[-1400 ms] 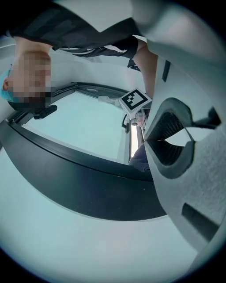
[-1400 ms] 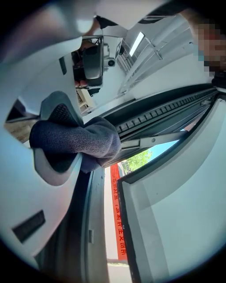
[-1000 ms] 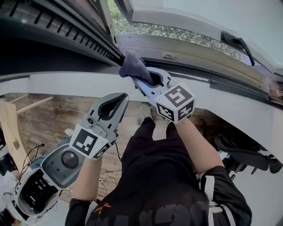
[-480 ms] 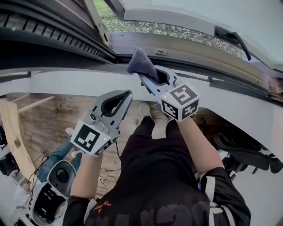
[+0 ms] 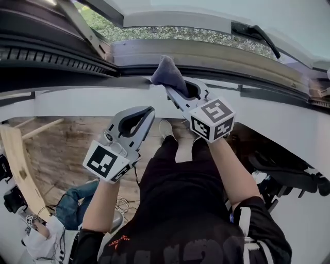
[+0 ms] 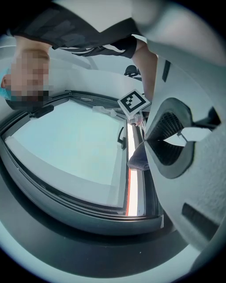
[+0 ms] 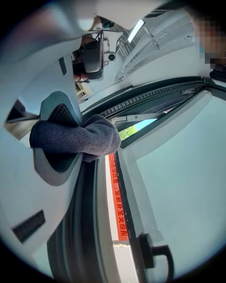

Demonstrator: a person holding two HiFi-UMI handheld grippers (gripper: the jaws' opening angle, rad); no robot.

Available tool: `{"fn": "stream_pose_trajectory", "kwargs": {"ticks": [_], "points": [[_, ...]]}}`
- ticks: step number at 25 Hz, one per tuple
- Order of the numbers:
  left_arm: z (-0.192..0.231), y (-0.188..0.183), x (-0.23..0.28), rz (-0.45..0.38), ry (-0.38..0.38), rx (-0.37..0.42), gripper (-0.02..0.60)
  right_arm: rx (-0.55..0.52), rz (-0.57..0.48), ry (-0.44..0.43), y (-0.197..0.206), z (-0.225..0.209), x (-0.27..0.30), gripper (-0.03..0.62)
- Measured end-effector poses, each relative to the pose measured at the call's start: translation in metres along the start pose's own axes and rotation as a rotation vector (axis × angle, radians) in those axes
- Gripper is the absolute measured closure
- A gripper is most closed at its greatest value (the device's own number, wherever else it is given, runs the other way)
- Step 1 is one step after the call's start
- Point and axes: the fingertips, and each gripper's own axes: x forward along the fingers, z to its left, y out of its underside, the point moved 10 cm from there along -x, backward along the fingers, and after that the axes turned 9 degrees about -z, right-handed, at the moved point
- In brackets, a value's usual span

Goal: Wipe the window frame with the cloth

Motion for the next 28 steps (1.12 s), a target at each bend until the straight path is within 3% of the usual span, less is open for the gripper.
{"fn": "stream_pose_trajectory", "kwargs": {"ticks": [28], "points": [[-0.080,0.005,0.126,0.045,0.162,0.018,0.561,0.044,-0.058,0.154,-0.005,-0.090,-0.130,0.487]]}}
